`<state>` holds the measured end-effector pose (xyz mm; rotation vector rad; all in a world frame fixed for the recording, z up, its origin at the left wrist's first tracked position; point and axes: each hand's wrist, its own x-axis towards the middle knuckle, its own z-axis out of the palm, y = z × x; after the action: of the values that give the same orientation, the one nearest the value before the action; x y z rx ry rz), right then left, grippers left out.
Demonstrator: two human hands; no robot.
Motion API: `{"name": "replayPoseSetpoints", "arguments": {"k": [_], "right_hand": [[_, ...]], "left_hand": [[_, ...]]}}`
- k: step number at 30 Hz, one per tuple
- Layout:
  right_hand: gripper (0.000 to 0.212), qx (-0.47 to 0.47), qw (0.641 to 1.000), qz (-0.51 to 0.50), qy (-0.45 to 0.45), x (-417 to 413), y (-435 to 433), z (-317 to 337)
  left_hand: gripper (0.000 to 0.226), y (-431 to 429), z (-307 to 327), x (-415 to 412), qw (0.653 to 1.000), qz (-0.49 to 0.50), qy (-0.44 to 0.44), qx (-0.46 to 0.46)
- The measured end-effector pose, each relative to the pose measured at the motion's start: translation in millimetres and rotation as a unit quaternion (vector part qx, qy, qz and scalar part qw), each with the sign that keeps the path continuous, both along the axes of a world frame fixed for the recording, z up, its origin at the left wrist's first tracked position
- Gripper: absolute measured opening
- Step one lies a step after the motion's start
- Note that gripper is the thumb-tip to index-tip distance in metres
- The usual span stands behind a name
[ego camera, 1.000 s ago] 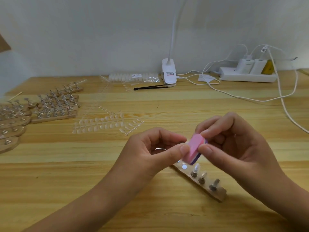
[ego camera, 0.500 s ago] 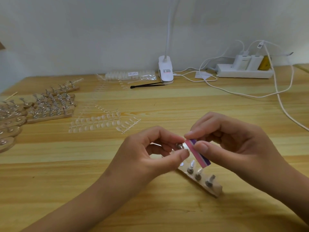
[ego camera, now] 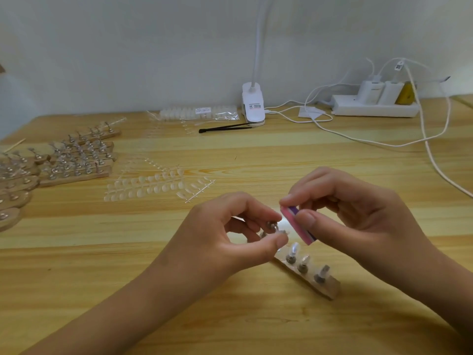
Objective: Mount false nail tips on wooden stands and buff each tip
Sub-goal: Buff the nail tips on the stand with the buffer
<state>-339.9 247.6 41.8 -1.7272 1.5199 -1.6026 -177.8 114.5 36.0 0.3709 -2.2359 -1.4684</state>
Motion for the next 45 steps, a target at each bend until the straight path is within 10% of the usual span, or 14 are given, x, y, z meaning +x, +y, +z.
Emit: {"name": "replayPoseSetpoints", "arguments": {"k": [9, 15, 21, 36, 41, 45], "right_hand": [[0.013, 0.037, 0.991, -0.094, 0.085, -15.8, -5.5, -3.2], [0.021, 0.272, 0.884, -0.172, 0.340, -50.0, -2.1, -17.8], [0.018, 0.057, 0.982, -0.070, 0.166, -23.7, -0.2, -0.8], [0.012, 0.128, 0.991, -0.016, 0.036, -15.5, -5.0, -6.6], [0.014, 0.232, 0.970, -0.011, 0.070, -30.5, -11.6, -14.1], [0.014, 0.228, 0.967, -0.009, 0.110, -28.0, -16.6, -16.9]], "left_hand": [[0.025, 4.5, -2.8, -1.1, 0.995, -0.053, -0.015, 0.087], [0.019, 2.5, -2.3, -0.1, 0.990, -0.070, -0.014, 0.123], [0.016, 1.9, -1.9, -1.6, 0.991, -0.063, 0.013, 0.121], [0.021, -1.5, -2.0, -3.0, 0.991, -0.015, 0.013, 0.131], [0.026, -7.8, 2.1, 3.4, 0.997, 0.046, 0.067, 0.007], [0.036, -14.3, 0.8, 6.3, 0.950, 0.022, 0.118, -0.288]]}}
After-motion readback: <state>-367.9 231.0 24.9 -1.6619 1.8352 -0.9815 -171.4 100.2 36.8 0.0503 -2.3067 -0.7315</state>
